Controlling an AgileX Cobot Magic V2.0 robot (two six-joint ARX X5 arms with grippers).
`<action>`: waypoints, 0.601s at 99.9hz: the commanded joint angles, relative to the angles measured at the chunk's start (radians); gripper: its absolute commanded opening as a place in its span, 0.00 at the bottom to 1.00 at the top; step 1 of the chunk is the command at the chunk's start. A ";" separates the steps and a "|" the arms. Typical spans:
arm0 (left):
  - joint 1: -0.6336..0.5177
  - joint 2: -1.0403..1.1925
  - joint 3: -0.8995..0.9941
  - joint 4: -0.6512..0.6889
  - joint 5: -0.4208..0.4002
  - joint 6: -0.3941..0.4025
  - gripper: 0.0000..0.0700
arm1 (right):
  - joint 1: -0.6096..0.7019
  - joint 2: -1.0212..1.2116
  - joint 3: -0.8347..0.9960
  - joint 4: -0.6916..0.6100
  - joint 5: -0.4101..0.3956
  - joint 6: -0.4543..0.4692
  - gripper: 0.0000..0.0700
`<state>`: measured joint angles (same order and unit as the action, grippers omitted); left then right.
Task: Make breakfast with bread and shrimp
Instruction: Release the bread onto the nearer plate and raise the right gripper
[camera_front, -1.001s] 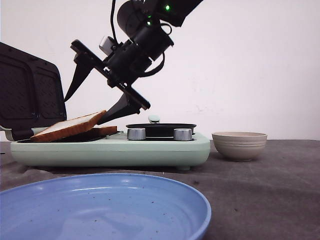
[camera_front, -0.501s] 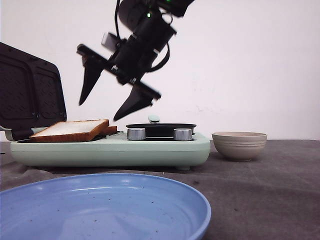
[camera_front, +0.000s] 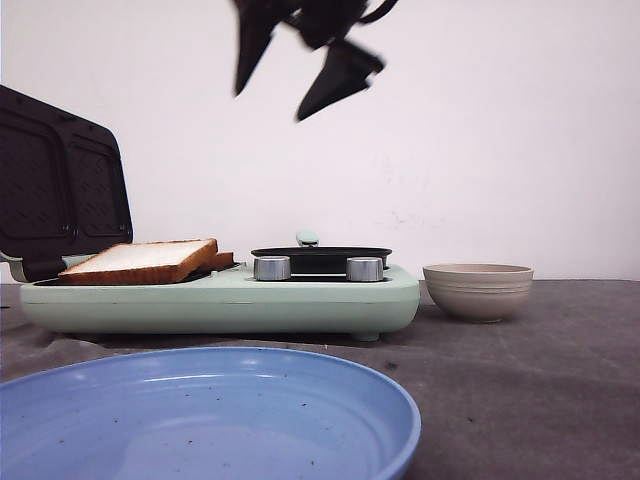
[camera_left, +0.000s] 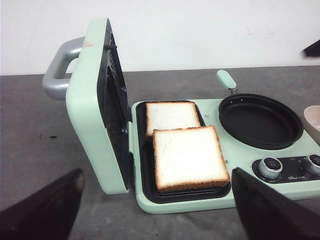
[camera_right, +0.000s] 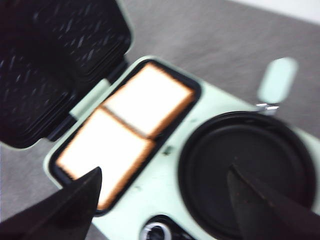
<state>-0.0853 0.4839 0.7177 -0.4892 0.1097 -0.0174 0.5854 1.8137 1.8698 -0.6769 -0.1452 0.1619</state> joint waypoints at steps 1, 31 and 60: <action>0.002 0.004 0.005 0.009 -0.002 0.006 0.74 | -0.001 -0.033 0.026 -0.010 0.002 -0.037 0.68; 0.001 0.004 0.005 0.009 -0.002 0.006 0.74 | -0.039 -0.271 -0.144 0.034 0.019 -0.098 0.64; 0.001 0.004 0.005 0.009 -0.002 0.002 0.74 | -0.062 -0.634 -0.637 0.204 0.048 -0.102 0.62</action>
<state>-0.0853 0.4839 0.7177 -0.4892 0.1097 -0.0177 0.5213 1.2415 1.3254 -0.4995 -0.1036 0.0734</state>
